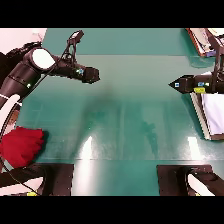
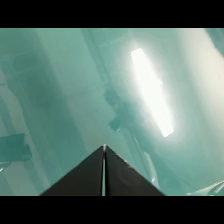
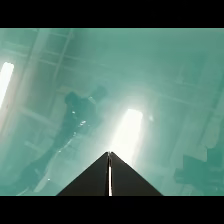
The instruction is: Fold the shirts.
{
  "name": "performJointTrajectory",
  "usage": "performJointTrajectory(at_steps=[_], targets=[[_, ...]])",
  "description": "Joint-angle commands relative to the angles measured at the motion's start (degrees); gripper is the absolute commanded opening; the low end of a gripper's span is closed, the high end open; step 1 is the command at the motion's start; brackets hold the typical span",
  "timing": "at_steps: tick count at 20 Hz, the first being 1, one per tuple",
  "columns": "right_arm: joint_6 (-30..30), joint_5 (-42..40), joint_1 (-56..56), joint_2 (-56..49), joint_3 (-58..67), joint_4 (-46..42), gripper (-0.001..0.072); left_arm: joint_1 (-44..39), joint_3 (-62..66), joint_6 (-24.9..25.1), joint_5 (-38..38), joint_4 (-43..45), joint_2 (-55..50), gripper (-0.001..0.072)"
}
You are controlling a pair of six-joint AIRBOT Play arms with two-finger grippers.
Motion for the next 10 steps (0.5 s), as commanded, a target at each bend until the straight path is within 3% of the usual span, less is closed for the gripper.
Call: performJointTrajectory(at_steps=[1,10], targets=[[0.0,-0.17,0.07,0.04,0.0,0.0,0.0021,-0.02,0.04,0.0,0.09,0.02,0.04,0.0034],[0.0,0.55,0.07,0.07,0.0,0.02,0.0021,-0.02,0.04,0.0,0.09,0.02,0.04,0.0034]])
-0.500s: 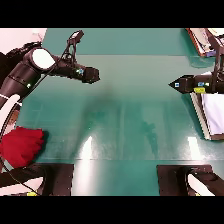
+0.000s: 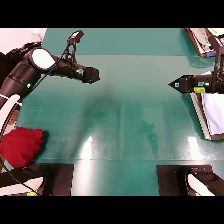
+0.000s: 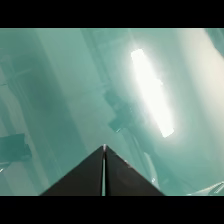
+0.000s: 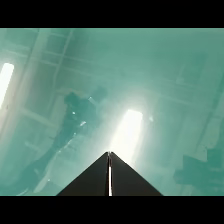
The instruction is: Fold the shirts.
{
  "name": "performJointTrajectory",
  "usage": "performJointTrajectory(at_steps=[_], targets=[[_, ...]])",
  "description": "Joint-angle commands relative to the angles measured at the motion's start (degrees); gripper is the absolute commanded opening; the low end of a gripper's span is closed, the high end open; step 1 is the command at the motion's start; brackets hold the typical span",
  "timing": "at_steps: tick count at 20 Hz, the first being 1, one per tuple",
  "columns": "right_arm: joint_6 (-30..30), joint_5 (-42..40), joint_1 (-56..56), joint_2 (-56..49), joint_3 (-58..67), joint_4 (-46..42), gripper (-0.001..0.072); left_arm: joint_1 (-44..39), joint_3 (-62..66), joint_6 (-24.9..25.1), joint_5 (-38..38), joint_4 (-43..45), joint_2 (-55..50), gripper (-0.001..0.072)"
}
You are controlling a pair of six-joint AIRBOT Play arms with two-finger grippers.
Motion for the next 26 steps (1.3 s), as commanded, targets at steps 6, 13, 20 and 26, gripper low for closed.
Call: performJointTrajectory(at_steps=[6,13,20,26], targets=[[0.02,2.75,0.02,0.07,0.0,0.02,0.0021,0.09,0.17,0.02,2.75,0.2,0.07,0.0034],[0.02,1.9,0.02,0.04,0.0,0.07,0.0021,12.28,-2.16,-2.03,-21.31,21.62,14.4,0.0033],[0.0,1.7,0.02,0.04,0.0,0.0,0.0021,36.02,-23.32,-3.98,-30.97,34.42,36.92,0.0498],[0.0,0.33,0.02,0.04,0.0,-0.04,0.0021,44.26,-38.12,-6.99,-29.97,38.47,37.18,0.0673]])
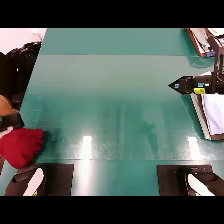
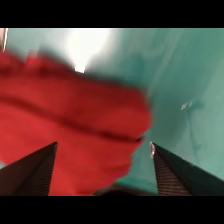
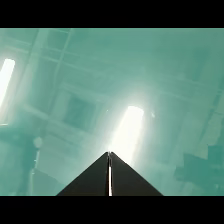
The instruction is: Fold the shirts.
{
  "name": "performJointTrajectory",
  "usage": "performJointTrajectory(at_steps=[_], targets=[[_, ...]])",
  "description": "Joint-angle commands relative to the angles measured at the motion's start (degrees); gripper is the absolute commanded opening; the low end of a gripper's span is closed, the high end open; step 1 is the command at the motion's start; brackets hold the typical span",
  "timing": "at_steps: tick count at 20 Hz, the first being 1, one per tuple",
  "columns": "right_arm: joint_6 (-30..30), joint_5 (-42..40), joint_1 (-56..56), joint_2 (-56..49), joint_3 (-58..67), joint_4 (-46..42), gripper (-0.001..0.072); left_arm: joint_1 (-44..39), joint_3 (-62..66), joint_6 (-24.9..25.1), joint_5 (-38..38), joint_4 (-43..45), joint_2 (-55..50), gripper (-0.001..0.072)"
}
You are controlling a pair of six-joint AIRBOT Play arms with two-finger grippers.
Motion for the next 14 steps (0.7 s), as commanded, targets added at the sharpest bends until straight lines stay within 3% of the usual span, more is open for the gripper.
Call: performJointTrajectory(at_steps=[1,5,6,8,10,14], targets=[[-0.02,-0.46,0.02,0.04,0.0,-0.07,0.0021,3.56,-9.97,-2.21,1.6,4.15,1.01,0.0673],[-0.02,-0.55,0.0,0.04,0.0,-0.07,0.0021,3.54,-17.22,-6.45,5.44,5.95,0.98,0.0671],[-0.02,-0.74,0.0,0.04,0.0,-0.07,0.0021,3.56,-17.31,-6.78,5.62,5.95,0.98,0.0615],[-0.02,-1.31,0.02,0.04,0.0,-0.07,0.0021,3.54,-16.81,-6.6,5.22,5.9,0.98,0.0208],[-0.02,-1.6,0.02,0.04,0.0,-0.04,0.002,3.54,-14.82,-6.58,4.46,5.14,0.98,0.0032],[-0.02,-3.21,-0.15,0.04,1.29,-0.04,0.0021,2.82,0.72,-6.58,3.65,-2.43,1.18,0.0031]])
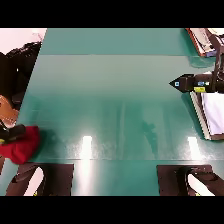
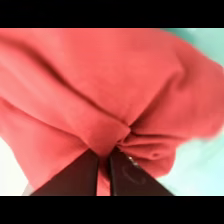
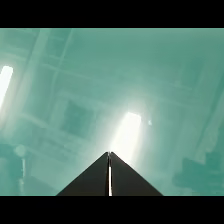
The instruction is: Fold the shirts.
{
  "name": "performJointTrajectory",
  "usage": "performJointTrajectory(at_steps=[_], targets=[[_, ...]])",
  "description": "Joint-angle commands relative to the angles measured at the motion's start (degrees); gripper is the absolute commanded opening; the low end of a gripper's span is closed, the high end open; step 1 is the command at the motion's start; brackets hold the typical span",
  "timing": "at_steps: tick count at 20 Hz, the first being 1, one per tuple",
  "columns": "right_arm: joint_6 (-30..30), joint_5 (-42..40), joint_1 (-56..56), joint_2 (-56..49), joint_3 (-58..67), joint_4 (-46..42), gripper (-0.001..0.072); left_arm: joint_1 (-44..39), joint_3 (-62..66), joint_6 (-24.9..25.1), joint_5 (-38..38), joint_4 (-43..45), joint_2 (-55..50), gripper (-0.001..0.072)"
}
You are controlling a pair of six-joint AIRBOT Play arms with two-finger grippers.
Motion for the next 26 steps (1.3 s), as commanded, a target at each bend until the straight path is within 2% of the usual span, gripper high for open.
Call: performJointTrajectory(at_steps=[1,3,7,11,14,15,17,21,22,24,25,26], targets=[[0.0,-1.68,-0.09,0.04,2.32,0.02,0.002,-2.03,15.23,-0.22,-0.31,-7.65,0.13,0.0031],[0.0,-3.8,-0.09,0.04,6.6,-0.04,0.0021,-7.17,28.87,-1.14,1.84,-12.04,0.11,0.003],[0.0,-8.66,-0.09,-0.09,16.11,-0.09,0.0021,-21.7,47.6,-5.57,9.77,-13.03,0.09,0.0029],[0.0,-10.21,-0.07,-0.07,23.41,-1.64,0.002,-32.79,50.03,-9.92,15.54,-13.7,-1.05,0.0029],[0.02,-9.53,-0.07,-0.07,26.67,-5.16,0.0021,-39.76,50.03,-10.16,13.77,-15.47,-6.62,0.003],[0.04,-8.66,-0.07,-0.07,27.36,-5.73,0.002,-42.75,50.03,-9.27,12.72,-16.63,-9.11,0.003],[0.04,-7.61,-0.07,-0.07,27.63,-5.64,0.0021,-49.75,50.03,-3.32,10.64,-20.31,-15.28,0.0031],[0.07,-3.93,-0.07,-0.07,27.54,-5.66,0.002,-60.11,50.03,13.33,5.68,-28.37,-26.64,0.0034],[0.07,-3.58,-0.07,-0.07,27.54,-5.66,0.0021,-60.81,50.03,15.82,4.76,-29.24,-28.3,0.0034],[0.07,-3.08,-0.07,-0.07,27.54,-5.64,0.002,-60.7,50.03,16.85,3.67,-28.3,-30.32,0.0035],[0.09,-2.75,-0.07,-0.09,27.54,-5.64,0.0021,-60.22,50.03,16.85,3.76,-26.97,-30.69,0.0142],[0.09,-2.73,-0.02,-0.09,27.52,-5.64,0.0021,-59.32,50.03,16.81,3.91,-24.98,-30.73,0.0504]])
